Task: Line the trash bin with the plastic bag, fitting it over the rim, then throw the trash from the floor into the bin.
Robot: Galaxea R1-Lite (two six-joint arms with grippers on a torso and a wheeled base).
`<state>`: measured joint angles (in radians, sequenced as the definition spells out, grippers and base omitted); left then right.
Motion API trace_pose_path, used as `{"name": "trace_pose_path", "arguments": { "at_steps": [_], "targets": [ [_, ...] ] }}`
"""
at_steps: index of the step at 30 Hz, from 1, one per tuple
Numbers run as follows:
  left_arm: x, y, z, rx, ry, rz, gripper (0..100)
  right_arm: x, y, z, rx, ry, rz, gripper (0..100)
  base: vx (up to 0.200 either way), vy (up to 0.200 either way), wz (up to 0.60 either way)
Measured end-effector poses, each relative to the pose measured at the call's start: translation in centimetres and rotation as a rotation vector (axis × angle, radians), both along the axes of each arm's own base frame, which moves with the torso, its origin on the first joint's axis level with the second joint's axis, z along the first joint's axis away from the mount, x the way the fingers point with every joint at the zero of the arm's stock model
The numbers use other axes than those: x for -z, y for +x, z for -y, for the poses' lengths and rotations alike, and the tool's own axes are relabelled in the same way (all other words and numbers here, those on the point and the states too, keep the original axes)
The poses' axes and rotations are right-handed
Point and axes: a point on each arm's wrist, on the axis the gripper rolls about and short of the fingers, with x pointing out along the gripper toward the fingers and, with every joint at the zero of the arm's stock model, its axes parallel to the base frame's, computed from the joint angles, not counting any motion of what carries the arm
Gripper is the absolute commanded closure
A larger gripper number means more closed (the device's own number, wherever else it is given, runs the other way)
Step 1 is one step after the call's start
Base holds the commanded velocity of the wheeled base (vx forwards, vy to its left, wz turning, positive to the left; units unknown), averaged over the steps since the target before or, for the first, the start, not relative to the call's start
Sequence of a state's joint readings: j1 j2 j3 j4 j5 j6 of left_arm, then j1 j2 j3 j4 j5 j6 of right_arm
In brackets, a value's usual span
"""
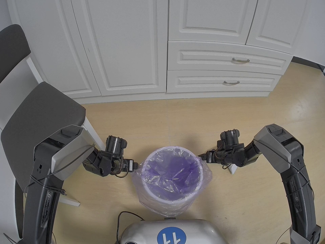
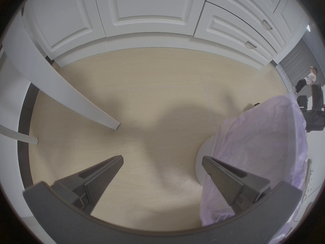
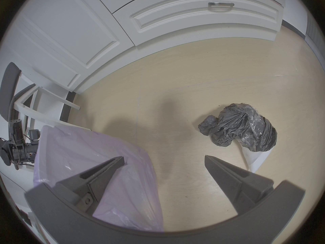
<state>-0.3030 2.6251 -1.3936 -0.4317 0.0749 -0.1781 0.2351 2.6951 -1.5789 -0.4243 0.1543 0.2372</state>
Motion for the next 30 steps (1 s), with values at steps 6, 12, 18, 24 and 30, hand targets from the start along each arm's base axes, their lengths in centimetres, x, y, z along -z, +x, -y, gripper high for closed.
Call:
{"name": "trace_pose_path", "arguments": {
  "at_steps": [6,12,18,24,30],
  "targets": [
    [-0.5,0.0,-0.2,-0.017,-0.017,0.012,0,-1.0,0.3,0.0,0.015,0.028,0.036,0,0.0,0.0,0.0],
    [-2.5,-0.7,-0.7,-0.035,-0.049,0.027,0,-4.7,-0.4,1.1,-0.002,-0.007,0.096,0,0.0,0.0,0.0],
    [-4.4,-2.3,-0.9,-0.024,-0.073,0.06,0,-5.9,-3.3,3.2,-0.143,-0.211,0.105,0,0.0,0.0,0.0],
    [-6.0,-3.8,-1.0,-0.019,-0.091,0.083,0,-4.0,-7.1,2.5,-0.366,-0.355,0.052,0,0.0,0.0,0.0],
    [-7.7,-5.3,-1.4,-0.019,-0.105,0.115,0,-2.1,-9.6,-0.7,-0.509,-0.347,-0.002,0,0.0,0.0,0.0]
  ]
}}
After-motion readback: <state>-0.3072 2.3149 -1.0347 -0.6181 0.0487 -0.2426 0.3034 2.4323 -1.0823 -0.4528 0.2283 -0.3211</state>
